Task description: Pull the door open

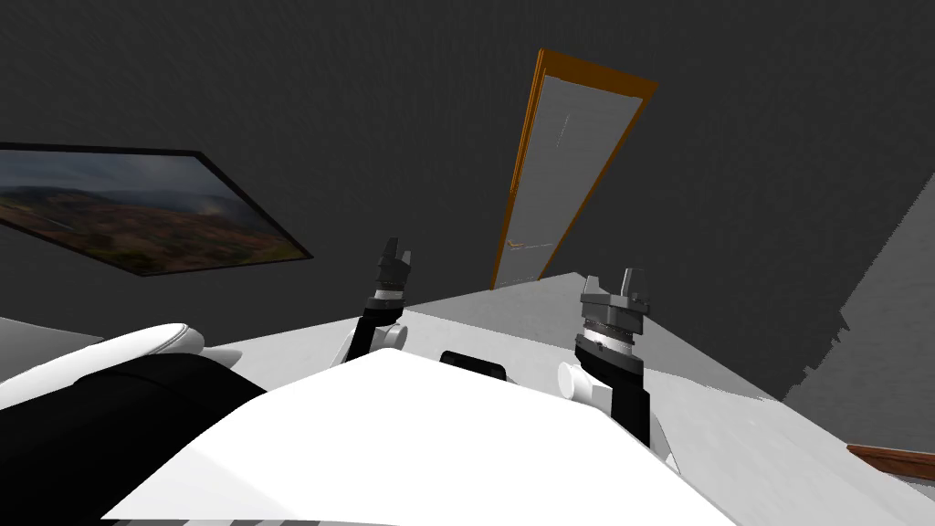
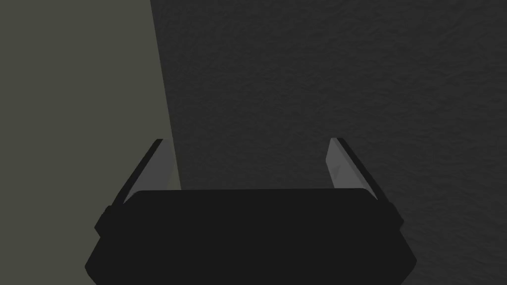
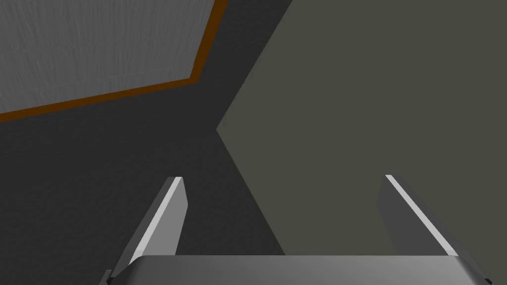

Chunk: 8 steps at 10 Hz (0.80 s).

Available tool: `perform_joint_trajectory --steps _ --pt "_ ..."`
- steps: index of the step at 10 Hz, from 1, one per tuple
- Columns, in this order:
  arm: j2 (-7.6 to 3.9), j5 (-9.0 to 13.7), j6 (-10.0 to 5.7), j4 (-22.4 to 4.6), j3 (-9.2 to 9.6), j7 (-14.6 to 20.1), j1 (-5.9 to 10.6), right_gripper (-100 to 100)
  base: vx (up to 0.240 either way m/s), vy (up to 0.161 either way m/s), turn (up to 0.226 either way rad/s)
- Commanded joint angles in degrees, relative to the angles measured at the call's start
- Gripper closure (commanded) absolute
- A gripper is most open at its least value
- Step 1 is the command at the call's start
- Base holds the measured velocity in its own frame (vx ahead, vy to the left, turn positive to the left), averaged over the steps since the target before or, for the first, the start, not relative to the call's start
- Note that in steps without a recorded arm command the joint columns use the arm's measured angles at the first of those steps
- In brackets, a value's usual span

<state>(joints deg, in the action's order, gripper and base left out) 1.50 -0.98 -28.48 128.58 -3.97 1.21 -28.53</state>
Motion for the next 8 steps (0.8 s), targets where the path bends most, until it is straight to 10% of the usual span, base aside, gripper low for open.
perform_joint_trajectory --steps 1,8 --pt "-0.50 -0.01 -0.35 -1.62 -0.01 0.17 0.64 -100 0.043 -0.019 0.040" --pt "-2.47 -0.09 -2.09 -9.58 -0.05 0.99 3.80 -100 0.085 -0.041 0.056"
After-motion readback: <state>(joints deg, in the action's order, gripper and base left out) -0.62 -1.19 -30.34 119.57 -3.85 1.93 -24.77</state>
